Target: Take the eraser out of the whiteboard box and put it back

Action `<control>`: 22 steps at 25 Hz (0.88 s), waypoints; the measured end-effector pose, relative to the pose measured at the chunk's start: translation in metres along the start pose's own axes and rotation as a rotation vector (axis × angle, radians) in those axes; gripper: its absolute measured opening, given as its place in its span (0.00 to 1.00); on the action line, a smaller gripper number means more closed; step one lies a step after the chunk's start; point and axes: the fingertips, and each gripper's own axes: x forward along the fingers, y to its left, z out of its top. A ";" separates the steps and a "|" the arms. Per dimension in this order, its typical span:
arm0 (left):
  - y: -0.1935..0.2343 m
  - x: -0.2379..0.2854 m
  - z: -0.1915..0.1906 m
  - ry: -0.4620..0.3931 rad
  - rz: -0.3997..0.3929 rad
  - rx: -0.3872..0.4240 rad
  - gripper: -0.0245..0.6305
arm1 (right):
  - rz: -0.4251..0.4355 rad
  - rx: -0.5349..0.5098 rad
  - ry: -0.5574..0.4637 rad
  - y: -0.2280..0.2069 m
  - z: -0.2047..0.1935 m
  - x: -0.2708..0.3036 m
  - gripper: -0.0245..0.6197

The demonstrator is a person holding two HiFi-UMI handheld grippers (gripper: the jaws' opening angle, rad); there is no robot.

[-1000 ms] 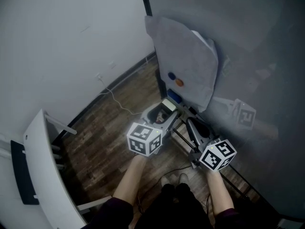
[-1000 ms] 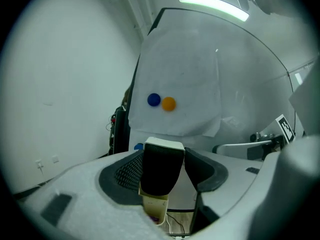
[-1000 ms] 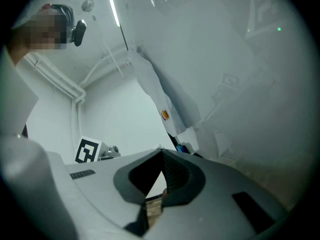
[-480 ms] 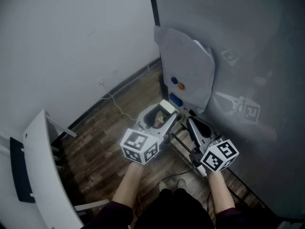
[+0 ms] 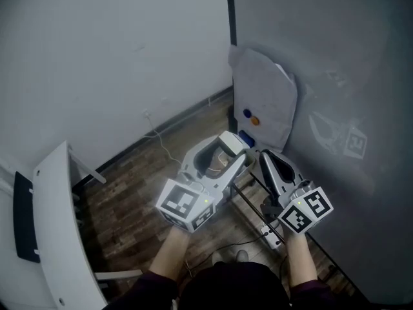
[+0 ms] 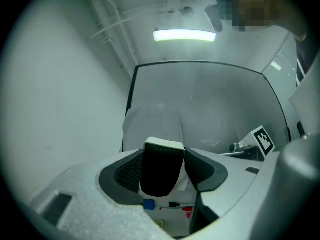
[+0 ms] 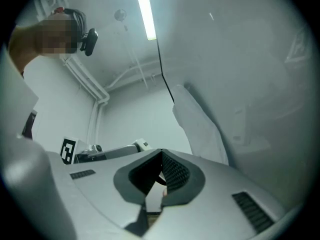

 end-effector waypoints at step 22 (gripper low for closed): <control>0.014 -0.014 0.009 -0.037 0.031 -0.005 0.41 | 0.026 -0.010 0.000 0.010 -0.001 0.010 0.04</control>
